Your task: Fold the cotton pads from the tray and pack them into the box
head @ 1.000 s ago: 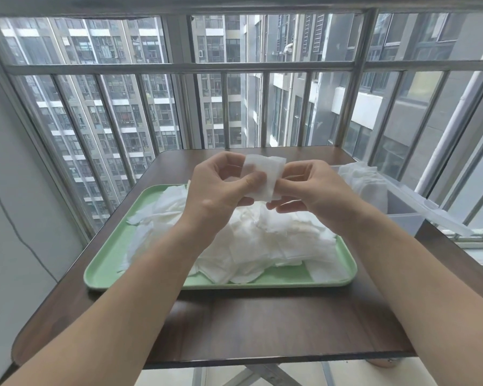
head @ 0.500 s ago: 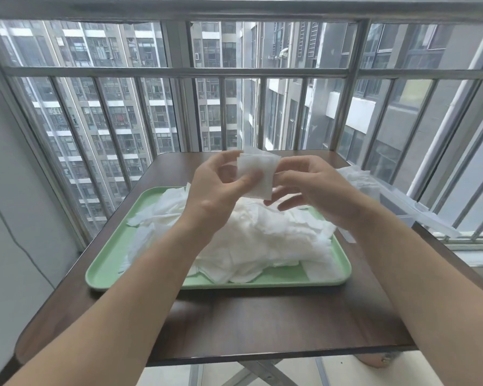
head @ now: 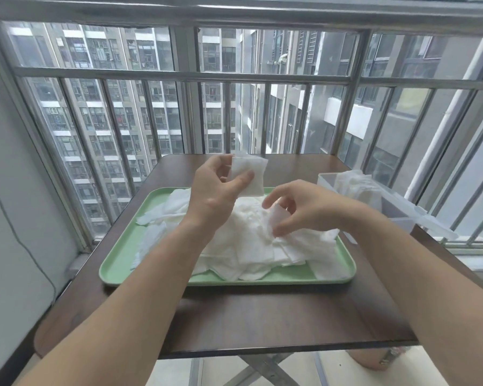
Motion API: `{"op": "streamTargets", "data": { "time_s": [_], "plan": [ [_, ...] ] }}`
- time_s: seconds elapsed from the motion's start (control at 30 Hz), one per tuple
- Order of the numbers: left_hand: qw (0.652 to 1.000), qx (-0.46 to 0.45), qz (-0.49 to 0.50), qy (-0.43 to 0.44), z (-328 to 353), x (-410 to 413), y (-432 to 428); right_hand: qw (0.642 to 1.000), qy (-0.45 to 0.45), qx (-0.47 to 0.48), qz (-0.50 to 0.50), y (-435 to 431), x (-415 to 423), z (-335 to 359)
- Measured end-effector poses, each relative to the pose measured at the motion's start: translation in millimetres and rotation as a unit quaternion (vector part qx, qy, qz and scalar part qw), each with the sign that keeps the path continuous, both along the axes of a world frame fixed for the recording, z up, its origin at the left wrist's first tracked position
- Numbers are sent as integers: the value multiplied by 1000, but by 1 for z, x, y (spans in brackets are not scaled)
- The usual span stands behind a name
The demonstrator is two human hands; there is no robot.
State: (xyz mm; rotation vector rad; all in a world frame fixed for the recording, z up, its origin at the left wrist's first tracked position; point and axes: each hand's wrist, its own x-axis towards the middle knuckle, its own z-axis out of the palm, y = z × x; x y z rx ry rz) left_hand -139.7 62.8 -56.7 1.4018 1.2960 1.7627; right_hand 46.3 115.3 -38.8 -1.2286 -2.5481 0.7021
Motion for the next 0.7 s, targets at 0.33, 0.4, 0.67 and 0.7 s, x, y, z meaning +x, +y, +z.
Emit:
{"op": "streamTargets", "data": {
  "time_s": [0.33, 0.4, 0.67, 0.7],
  "plan": [
    [998, -41, 29, -43, -2, -3, 2, 993, 115, -27, -8, 6, 11, 26],
    [997, -49, 34, -57, -2, -3, 2, 982, 178, -67, -17, 12, 9, 24],
    [994, -79, 18, -73, -2, -1, 1, 883, 416, -215, 13, 14, -3, 1],
    [994, -82, 10, -66, -2, 0, 0, 874, 435, -215, 18, 13, -4, -2]
  ]
}}
